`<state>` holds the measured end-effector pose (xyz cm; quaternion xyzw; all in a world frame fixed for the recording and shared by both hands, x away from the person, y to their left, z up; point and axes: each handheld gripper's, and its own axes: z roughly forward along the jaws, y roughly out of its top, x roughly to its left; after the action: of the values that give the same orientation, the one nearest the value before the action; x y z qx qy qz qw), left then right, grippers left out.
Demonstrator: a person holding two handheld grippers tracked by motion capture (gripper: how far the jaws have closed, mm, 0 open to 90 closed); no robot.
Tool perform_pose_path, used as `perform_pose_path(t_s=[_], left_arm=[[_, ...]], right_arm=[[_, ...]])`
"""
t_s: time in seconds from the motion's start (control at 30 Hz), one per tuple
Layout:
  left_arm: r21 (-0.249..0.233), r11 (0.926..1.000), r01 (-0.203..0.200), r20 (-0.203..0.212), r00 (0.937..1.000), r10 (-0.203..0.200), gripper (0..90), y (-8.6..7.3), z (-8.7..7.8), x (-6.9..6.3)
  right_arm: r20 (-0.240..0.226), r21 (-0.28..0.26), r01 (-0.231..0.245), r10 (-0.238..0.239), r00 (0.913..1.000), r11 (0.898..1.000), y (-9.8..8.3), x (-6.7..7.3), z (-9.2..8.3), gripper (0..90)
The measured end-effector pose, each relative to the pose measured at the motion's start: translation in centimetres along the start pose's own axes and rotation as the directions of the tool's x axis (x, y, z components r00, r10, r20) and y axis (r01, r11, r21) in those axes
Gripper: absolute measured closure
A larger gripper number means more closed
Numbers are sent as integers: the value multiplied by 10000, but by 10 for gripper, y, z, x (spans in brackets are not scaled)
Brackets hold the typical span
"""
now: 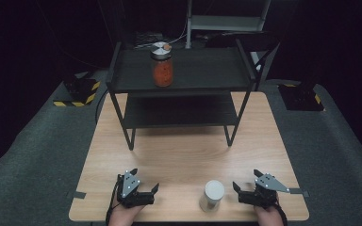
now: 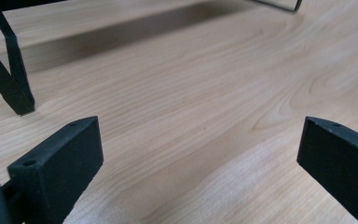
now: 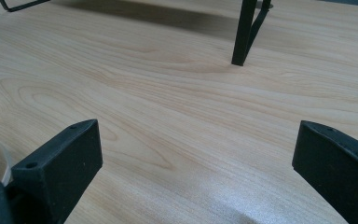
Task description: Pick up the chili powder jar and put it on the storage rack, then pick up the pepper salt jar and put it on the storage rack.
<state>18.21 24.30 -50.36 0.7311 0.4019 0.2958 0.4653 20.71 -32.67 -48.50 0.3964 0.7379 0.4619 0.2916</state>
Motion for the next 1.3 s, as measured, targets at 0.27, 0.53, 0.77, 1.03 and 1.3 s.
perform_pose_path(t_s=[0.27,0.53,0.77,1.03,1.3], left_arm=[[131,9996,241,34,9997,-241,5,1,-1,2],[220,9997,41,34,10000,-41,4,3,0,0],[269,9991,-339,52,9994,338,4,4,0,-2],[313,9982,-514,48,9987,512,4,5,1,-5],[299,9985,-463,100,9989,460,4,4,0,-3]], right_arm=[[42,-101,171,-171,9998,9998,-2,2,-1,7],[-10,-200,150,-151,9999,9997,-4,1,-2,7],[-64,-257,82,-84,9999,9996,-5,0,-2,7],[-194,-353,30,-37,9998,9994,-6,-2,-4,7],[-211,-858,222,-241,9995,9961,-3,2,-14,6]])
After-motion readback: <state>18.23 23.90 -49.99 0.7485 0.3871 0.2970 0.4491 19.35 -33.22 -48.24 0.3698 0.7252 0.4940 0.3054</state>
